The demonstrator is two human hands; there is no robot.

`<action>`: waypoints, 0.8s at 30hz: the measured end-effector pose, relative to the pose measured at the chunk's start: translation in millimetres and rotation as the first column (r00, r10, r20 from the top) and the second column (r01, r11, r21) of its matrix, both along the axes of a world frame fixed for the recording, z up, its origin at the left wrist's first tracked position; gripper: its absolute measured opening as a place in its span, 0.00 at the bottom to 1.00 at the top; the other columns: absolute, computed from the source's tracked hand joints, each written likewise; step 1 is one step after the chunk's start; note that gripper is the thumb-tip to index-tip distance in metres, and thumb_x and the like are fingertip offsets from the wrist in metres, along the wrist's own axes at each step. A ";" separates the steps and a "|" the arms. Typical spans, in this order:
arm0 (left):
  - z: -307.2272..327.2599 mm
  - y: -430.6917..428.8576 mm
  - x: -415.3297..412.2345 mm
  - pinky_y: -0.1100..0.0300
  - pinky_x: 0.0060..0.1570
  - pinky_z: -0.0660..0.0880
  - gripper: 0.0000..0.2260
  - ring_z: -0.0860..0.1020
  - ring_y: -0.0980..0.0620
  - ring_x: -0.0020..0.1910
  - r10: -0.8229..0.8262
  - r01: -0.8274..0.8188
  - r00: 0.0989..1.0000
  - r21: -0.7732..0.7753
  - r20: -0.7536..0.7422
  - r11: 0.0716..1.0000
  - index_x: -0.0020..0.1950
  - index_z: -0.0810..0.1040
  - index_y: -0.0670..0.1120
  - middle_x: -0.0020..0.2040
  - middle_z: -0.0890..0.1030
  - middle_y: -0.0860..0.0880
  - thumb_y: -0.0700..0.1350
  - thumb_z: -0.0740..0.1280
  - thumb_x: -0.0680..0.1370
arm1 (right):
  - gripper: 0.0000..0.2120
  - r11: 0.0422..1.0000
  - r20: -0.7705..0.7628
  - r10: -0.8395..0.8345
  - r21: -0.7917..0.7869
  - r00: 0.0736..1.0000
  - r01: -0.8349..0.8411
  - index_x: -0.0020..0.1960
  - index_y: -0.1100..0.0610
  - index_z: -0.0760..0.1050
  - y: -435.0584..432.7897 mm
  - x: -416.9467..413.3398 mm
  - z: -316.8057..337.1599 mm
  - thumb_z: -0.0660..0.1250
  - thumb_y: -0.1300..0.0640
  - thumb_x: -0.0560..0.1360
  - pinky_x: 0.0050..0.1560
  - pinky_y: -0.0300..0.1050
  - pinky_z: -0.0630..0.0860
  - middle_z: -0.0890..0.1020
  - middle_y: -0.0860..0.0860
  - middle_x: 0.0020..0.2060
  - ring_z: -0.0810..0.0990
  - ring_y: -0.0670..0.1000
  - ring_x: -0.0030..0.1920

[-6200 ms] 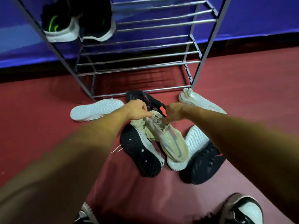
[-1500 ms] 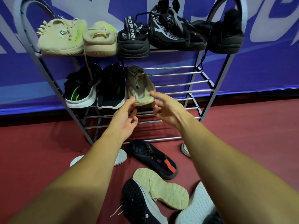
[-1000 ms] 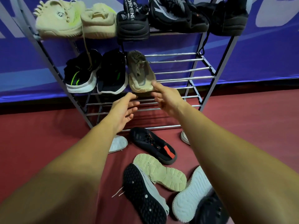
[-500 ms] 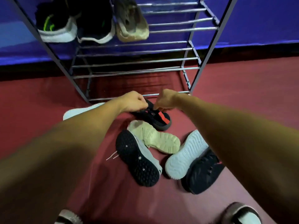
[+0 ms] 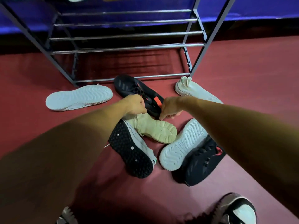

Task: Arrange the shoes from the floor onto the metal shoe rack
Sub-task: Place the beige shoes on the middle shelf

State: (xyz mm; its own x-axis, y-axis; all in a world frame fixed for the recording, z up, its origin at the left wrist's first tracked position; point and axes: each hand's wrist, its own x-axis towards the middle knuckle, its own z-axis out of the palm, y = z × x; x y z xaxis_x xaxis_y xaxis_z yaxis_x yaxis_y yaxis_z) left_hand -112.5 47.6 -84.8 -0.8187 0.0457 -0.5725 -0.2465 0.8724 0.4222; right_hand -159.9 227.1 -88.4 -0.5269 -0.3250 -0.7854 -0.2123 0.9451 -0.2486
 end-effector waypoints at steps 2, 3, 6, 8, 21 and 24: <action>-9.1 -0.5 -3.5 0.52 0.55 0.79 0.07 0.82 0.49 0.50 -0.015 0.016 1.000 -0.026 0.012 1.000 0.50 0.83 0.45 0.50 0.84 0.48 0.45 0.73 0.73 | 0.10 1.000 0.023 -0.008 -0.021 1.000 0.008 0.45 0.57 0.79 3.5 -0.1 -8.2 0.72 0.50 0.75 0.43 0.43 0.78 0.83 0.54 0.38 0.79 0.49 0.35; -11.9 0.0 -4.8 0.52 0.55 0.79 0.09 0.81 0.48 0.50 -0.025 0.026 1.000 -0.040 0.014 0.999 0.52 0.82 0.45 0.49 0.84 0.47 0.45 0.73 0.74 | 0.10 0.999 0.032 -0.013 -0.030 0.999 0.014 0.44 0.56 0.79 4.5 0.3 -10.9 0.72 0.50 0.75 0.43 0.43 0.78 0.82 0.55 0.38 0.79 0.50 0.35; -17.9 2.4 -12.1 0.54 0.52 0.78 0.10 0.80 0.46 0.50 -0.051 0.051 0.999 -0.078 0.000 0.996 0.54 0.80 0.45 0.49 0.82 0.46 0.46 0.72 0.74 | 0.12 0.999 0.052 -0.025 -0.040 0.998 0.027 0.41 0.56 0.77 2.3 -0.6 -20.9 0.72 0.48 0.75 0.43 0.43 0.78 0.82 0.53 0.36 0.79 0.49 0.35; -21.5 2.9 -15.5 0.53 0.52 0.79 0.10 0.81 0.45 0.50 -0.068 0.069 0.998 -0.112 0.010 0.991 0.53 0.81 0.44 0.49 0.83 0.46 0.45 0.72 0.73 | 0.15 1.000 0.077 0.003 -0.009 0.997 -0.002 0.41 0.55 0.77 -1.4 0.3 -27.4 0.73 0.44 0.74 0.42 0.43 0.77 0.81 0.52 0.35 0.78 0.49 0.34; -14.2 -7.6 -20.6 0.63 0.29 0.72 0.12 0.79 0.51 0.37 -0.235 0.272 0.957 -0.247 0.171 0.930 0.46 0.80 0.49 0.38 0.79 0.52 0.44 0.75 0.65 | 0.22 0.993 0.065 0.119 -0.027 0.991 -0.117 0.50 0.55 0.81 3.1 4.6 -15.4 0.76 0.39 0.68 0.54 0.48 0.77 0.83 0.49 0.46 0.81 0.52 0.51; -6.2 -13.9 -20.4 0.60 0.35 0.74 0.12 0.79 0.51 0.42 -0.256 0.286 0.956 -0.252 0.144 0.925 0.41 0.76 0.52 0.43 0.79 0.52 0.47 0.76 0.63 | 0.24 0.976 -0.012 0.215 0.016 0.976 -0.215 0.49 0.54 0.81 -2.3 3.4 0.1 0.75 0.35 0.67 0.58 0.51 0.77 0.82 0.49 0.47 0.80 0.53 0.52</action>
State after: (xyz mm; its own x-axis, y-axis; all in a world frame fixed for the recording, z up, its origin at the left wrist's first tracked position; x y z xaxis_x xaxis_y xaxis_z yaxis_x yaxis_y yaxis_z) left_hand -133.0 33.7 -90.9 -0.7300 0.0908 -0.6774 -0.0153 0.9887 0.1490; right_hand -156.4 224.9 -88.3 -0.4562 -0.4205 -0.7843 -0.4143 0.8803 -0.2310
